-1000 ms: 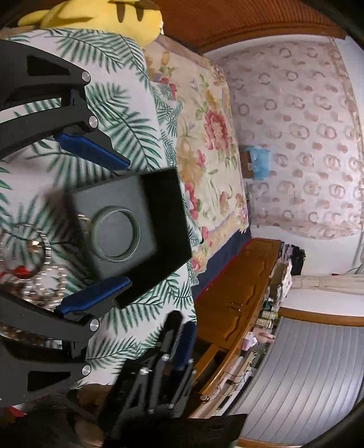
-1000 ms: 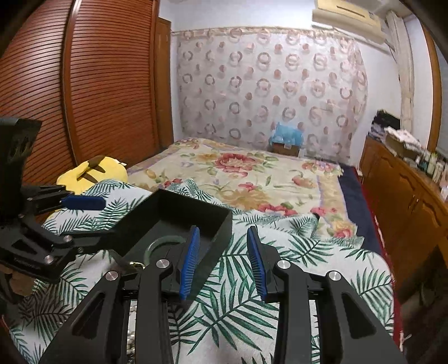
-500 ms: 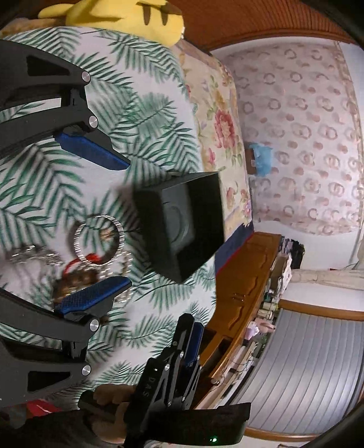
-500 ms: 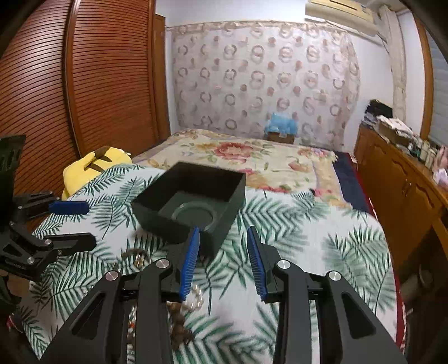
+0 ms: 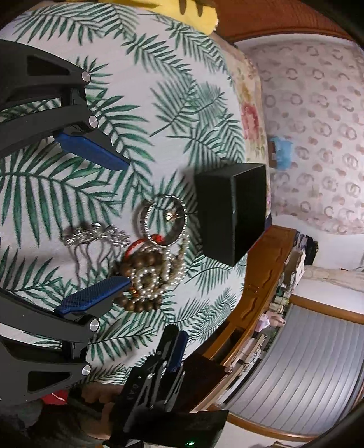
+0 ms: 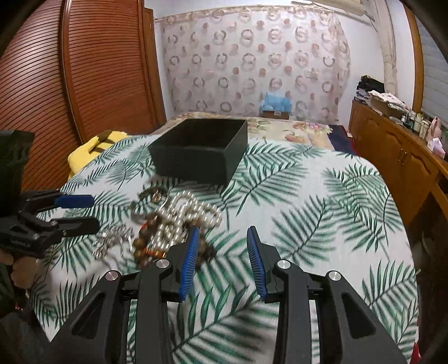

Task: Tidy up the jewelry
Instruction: 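Grasp the silver chain hairpin with the left tool, then grasp the pearl necklace with the right tool while the left holds the silver chain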

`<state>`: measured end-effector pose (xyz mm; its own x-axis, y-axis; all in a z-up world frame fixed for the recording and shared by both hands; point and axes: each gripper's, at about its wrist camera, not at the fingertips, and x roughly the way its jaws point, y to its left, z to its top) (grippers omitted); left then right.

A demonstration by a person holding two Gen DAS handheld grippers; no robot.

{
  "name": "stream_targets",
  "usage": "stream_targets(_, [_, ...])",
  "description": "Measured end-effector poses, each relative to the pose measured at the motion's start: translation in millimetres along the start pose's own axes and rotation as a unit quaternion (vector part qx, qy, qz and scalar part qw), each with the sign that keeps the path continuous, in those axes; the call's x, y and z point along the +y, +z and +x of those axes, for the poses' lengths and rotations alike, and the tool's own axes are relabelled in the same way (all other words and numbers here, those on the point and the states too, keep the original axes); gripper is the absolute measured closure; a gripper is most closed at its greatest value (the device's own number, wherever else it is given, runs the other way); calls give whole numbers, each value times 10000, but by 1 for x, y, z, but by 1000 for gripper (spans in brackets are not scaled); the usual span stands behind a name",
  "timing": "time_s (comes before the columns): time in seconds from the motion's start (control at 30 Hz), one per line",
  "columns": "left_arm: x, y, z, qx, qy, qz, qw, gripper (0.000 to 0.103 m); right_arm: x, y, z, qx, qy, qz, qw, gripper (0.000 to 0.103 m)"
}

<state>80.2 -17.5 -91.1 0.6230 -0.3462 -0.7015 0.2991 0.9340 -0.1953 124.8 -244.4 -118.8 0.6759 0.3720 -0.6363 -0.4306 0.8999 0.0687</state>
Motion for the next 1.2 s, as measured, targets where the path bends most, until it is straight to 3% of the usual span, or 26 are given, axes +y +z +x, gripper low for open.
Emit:
stream_targets(0.03, [-1,-2,1,25,-22,-4,10000,29,0,-3,-1,19,18,8,10000,65])
stream_targets(0.37, [0,-8,18,320,-292,-235,9988,74,16,-23,-6,195,282,-104,9994,65])
stream_targets(0.5, [1,-7,20,311,-347,-345,9983,83,16,-27,-7,230,321,-80,9992,65])
stream_targets(0.57, [1,-7,19,284,-310,-381,9984,93,15,-31,-7,267,361,-54,9990,65])
stream_targets(0.67, [3,-6,15,187,-311,-450,9983,100,17,-34,-9,244,404,-79,9989,65])
stream_targets(1.2, [1,-4,-38,-757,141,-221,9968,101,23,-12,-4,246,434,-365,9981,65])
